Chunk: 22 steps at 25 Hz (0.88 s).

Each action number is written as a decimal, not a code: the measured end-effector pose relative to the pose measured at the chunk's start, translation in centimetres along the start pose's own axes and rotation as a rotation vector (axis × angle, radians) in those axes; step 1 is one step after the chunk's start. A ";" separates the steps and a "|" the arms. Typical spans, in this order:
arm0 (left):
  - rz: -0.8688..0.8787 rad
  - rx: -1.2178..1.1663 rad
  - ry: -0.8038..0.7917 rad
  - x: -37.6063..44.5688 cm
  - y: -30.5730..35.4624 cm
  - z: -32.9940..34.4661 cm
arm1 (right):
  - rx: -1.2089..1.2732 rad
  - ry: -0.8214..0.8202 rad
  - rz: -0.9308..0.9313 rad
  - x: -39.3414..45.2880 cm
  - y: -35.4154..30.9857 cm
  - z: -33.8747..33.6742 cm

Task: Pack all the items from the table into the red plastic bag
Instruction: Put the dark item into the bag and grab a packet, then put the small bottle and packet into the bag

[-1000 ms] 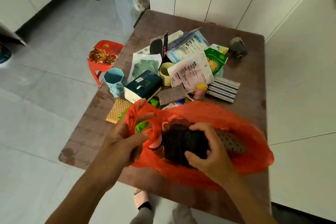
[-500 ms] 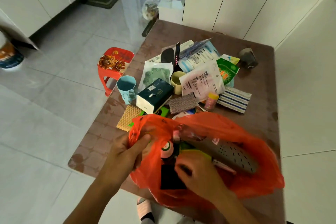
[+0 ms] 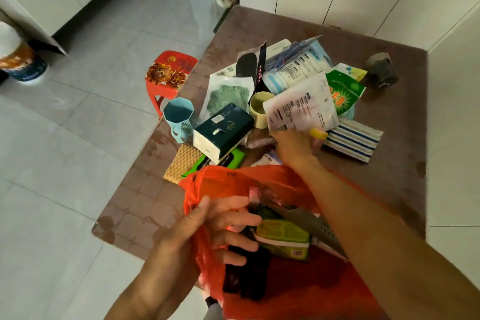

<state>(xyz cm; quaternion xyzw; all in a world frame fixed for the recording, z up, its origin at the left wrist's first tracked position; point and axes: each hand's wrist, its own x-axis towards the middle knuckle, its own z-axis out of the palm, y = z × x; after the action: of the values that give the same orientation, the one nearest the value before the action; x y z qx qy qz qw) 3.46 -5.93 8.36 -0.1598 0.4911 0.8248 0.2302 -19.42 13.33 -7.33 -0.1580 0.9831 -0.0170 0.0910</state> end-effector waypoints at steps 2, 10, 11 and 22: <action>0.020 0.032 0.068 0.2 -0.3 0.3 | 0.275 0.194 0.087 -1.4 0.8 -3.7; 0.023 0.149 0.091 2.1 -1.8 2.2 | 0.684 -0.535 -0.100 -24.5 4.2 -9.7; 0.024 0.169 0.091 2.4 -1.9 2.4 | 0.565 -0.614 -0.062 -25.0 3.8 -7.7; -0.071 0.353 0.146 4.9 -2.4 3.7 | 0.464 0.073 0.415 -14.3 5.5 -10.2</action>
<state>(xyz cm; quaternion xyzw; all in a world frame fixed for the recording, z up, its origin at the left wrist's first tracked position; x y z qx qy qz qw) 0.52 -0.58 5.92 -0.1934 0.6377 0.7033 0.2476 -9.60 23.08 4.82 0.0719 0.9669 -0.2276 0.0906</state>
